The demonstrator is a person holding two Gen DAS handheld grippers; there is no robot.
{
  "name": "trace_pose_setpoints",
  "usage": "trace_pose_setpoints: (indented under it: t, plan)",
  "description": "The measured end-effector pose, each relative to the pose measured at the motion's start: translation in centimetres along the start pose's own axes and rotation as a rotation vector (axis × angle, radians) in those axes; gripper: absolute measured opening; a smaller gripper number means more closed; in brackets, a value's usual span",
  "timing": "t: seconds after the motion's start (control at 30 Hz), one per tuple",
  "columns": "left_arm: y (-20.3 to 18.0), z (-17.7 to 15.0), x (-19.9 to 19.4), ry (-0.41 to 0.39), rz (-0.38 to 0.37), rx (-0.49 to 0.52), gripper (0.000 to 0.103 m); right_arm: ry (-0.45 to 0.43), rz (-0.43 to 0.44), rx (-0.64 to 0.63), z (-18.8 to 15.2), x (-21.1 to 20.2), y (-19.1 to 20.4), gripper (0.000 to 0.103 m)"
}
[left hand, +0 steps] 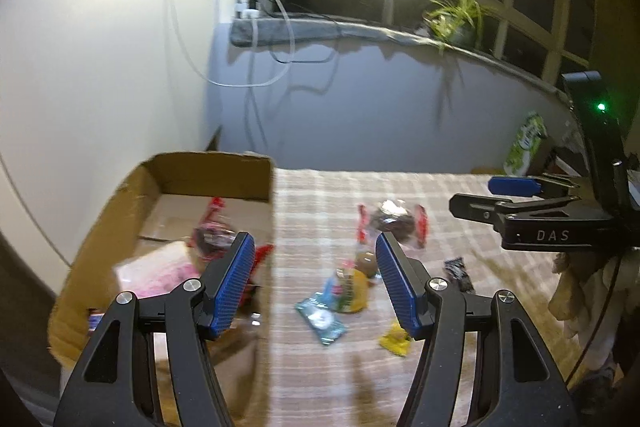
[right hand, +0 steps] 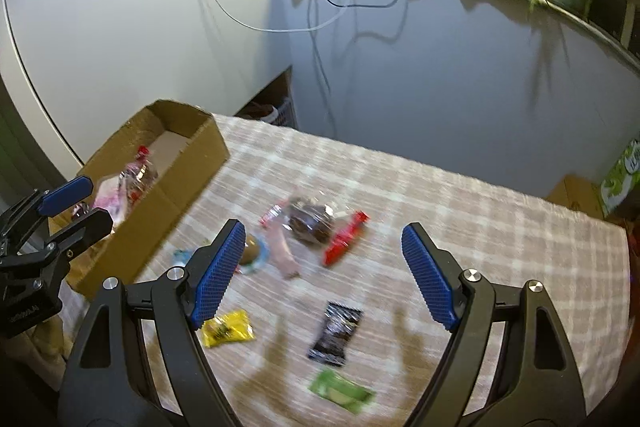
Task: Organize snacks
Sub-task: 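Withdraw both tools from the box back over the remaining snacks, then grasp the yellow wrapped candy with the left tool while the right tool grasps the black wrapped candy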
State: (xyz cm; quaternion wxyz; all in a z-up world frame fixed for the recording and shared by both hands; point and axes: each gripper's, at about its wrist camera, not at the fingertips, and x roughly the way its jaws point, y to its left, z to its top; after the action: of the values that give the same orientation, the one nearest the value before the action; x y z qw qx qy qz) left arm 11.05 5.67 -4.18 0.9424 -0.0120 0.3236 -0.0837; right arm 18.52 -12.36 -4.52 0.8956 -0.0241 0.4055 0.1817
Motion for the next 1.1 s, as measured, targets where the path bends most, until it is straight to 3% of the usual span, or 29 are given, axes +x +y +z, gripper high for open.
trace_pose_setpoints:
  t: [0.37, 0.47, 0.6, 0.7, 0.9, 1.1]
  plan:
    - [-4.6, -2.5, 2.5, 0.132, -0.107, 0.117, 0.045, 0.096, -0.004, -0.005, -3.7, 1.1, -1.9, 0.083]
    - [-5.2, -3.2, 3.1, 0.168, -0.127, 0.135, 0.041, 0.122, 0.003, -0.013, -4.5, 1.6, -1.8, 0.076]
    - [-5.7, -4.1, 3.9, 0.213, -0.150, 0.146, 0.039, 0.155, 0.007, -0.029, -5.4, 2.2, -1.5, 0.074]
    - [-6.1, -4.6, 4.4, 0.238, -0.152, 0.166, 0.038, 0.178, 0.012, -0.034, -5.9, 2.7, -1.4, 0.062]
    - [-6.2, -5.4, 5.6, 0.286, -0.153, 0.176, 0.036, 0.211, 0.017, -0.033, -6.3, 3.6, -1.2, 0.054]
    - [-6.9, -6.3, 6.3, 0.306, -0.143, 0.210, 0.033, 0.228, -0.007, -0.056, -6.0, 4.3, -0.5, 0.053]
